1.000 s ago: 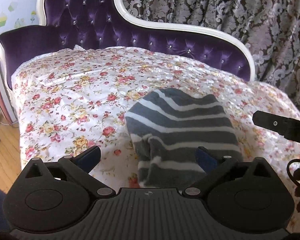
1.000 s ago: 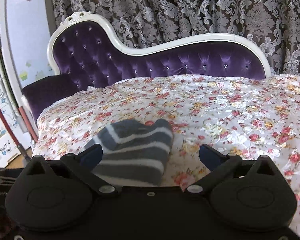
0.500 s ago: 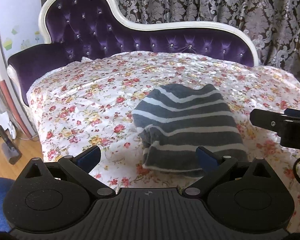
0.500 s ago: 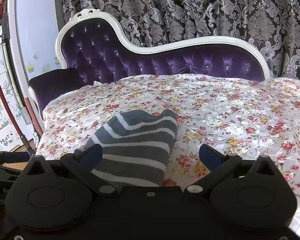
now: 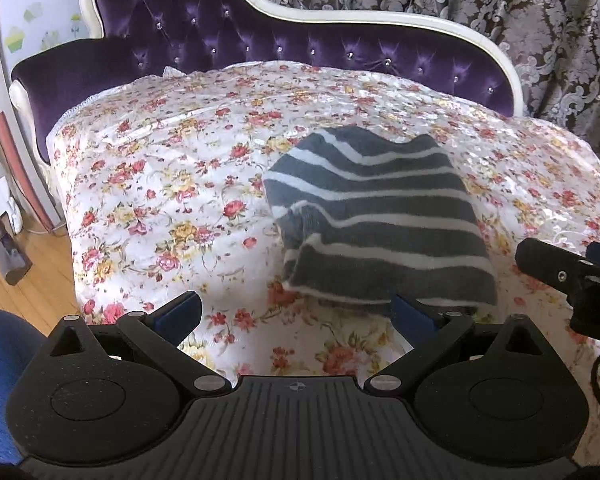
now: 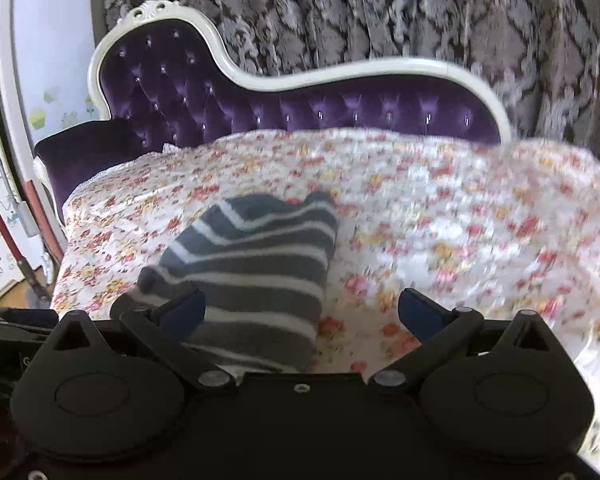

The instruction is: Fold small clothes

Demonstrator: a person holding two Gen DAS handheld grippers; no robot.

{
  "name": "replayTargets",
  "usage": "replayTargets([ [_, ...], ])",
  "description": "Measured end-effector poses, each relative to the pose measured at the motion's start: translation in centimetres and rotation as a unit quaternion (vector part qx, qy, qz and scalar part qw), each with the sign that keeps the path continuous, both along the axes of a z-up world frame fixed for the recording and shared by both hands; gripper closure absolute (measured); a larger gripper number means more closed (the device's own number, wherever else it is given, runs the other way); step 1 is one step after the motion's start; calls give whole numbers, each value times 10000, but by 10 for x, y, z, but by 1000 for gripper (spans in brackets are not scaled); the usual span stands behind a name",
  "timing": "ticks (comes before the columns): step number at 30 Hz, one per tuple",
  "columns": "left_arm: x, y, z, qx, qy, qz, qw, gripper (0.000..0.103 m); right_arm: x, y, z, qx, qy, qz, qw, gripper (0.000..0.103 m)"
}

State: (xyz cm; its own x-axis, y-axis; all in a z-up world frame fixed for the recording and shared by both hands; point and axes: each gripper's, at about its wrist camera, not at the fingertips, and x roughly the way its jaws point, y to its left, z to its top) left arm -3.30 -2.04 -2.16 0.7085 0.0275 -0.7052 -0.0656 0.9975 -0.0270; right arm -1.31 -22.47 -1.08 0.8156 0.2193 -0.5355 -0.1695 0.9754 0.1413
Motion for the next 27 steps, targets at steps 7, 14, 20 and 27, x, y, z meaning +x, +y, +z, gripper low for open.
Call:
replayTargets([
  [7,1,3,-4,-23,126,52,9999,1,-1,0,-5,-51,153,-55,9999,1],
  [14,2,5,-6,10,183,98,9998,1,0,-1,-10,-6,326,-72,9994,1],
  [20,2,5,-8,21,231,92,9997,1,0,1,-13,51,448,-38,9990,1],
  [27,1,5,-9,7,247,76,9997,1,0,4,-15,76,515,16,9986,1],
])
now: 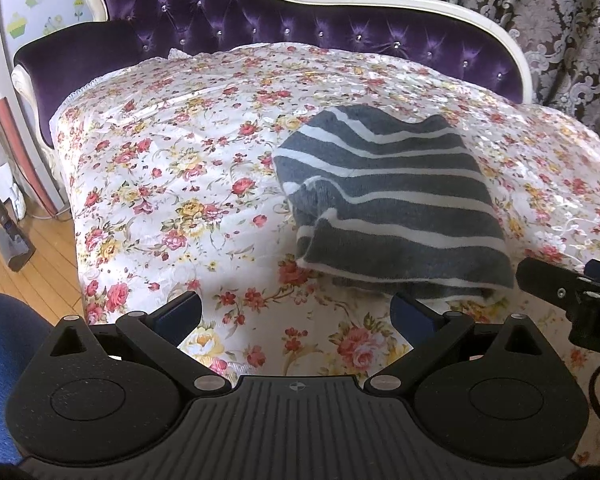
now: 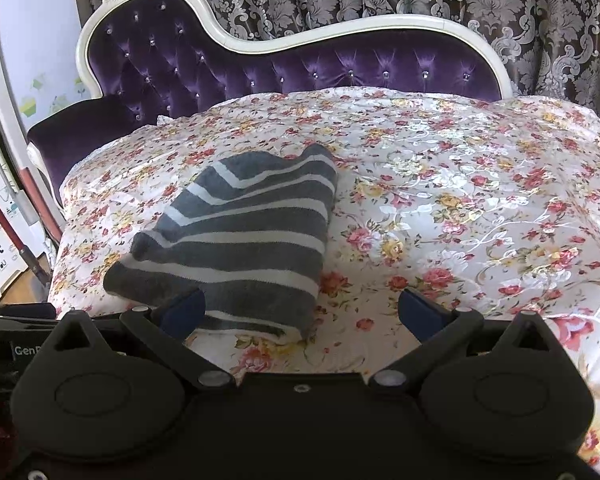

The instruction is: Fold small clothes

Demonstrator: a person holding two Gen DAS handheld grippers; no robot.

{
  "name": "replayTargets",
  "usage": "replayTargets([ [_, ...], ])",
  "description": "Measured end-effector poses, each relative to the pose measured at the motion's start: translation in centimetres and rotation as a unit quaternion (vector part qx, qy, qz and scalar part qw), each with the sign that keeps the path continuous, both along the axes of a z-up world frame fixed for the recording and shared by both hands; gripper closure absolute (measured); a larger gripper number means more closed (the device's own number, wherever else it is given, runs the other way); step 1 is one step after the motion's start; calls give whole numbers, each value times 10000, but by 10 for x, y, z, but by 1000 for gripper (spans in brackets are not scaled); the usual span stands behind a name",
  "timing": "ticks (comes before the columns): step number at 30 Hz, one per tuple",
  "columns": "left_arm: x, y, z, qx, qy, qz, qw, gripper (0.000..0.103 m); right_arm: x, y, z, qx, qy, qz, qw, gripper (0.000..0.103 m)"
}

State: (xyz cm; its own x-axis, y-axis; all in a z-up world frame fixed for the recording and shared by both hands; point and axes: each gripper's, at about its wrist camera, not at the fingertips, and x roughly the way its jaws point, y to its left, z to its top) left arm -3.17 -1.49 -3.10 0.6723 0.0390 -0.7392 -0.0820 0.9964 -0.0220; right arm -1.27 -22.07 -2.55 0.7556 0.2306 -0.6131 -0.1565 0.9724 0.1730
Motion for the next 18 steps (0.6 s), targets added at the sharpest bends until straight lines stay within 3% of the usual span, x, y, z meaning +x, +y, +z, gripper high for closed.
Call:
replayTargets([
  [18,1,2,-3,-23,52,-5,10000,1,2,4,-6,35,186,-2,9998,1],
])
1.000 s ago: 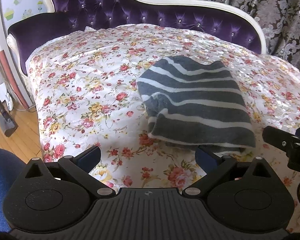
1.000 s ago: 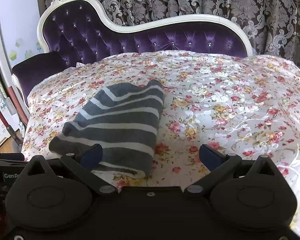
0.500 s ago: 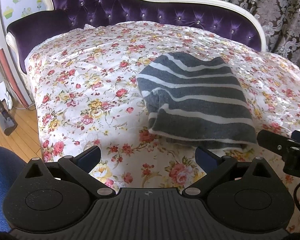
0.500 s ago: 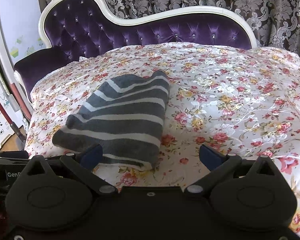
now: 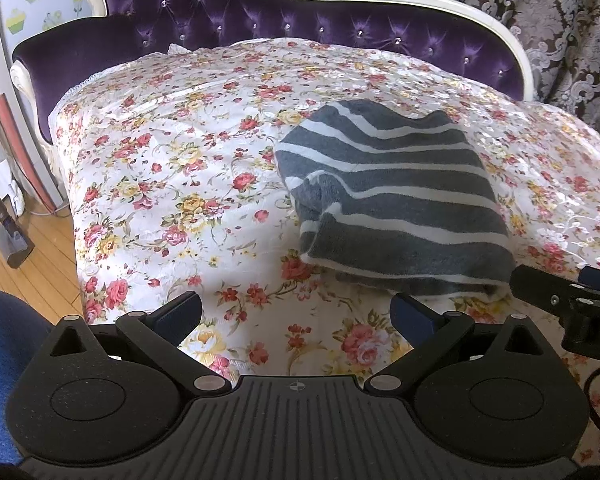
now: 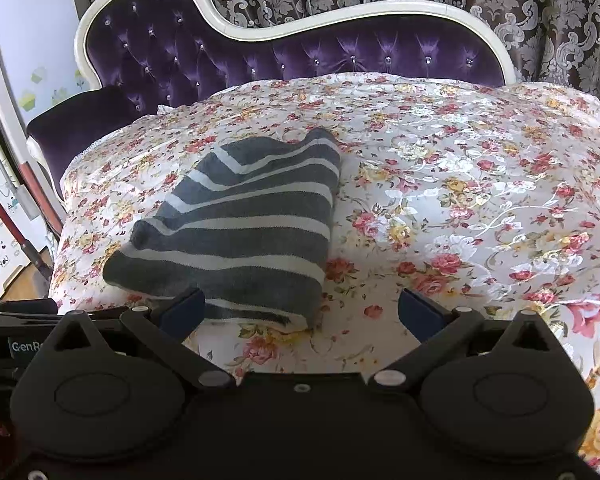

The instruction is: Fold small clothes

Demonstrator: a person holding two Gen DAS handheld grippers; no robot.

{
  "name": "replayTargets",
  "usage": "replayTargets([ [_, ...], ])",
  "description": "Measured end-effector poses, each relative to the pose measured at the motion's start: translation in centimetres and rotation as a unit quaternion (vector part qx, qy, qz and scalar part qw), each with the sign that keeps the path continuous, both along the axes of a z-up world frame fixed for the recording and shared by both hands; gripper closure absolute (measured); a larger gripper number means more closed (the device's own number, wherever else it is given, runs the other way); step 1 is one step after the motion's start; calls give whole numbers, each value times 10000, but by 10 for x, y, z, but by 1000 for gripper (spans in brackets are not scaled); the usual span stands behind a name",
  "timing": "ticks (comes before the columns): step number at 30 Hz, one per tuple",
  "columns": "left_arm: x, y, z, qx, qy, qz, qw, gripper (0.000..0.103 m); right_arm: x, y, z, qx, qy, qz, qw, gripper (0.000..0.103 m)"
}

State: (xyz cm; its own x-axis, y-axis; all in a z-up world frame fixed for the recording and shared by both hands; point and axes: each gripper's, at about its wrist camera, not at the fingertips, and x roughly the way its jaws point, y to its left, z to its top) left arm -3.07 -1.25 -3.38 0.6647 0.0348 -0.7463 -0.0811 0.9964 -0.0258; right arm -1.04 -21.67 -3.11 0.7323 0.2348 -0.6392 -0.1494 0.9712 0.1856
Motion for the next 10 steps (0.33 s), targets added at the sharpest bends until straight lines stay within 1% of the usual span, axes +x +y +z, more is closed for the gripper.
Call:
replayTargets([
  [10,1,-1,0,19,29,1,10000,1,0,2,-2,2,69,3,10000,1],
])
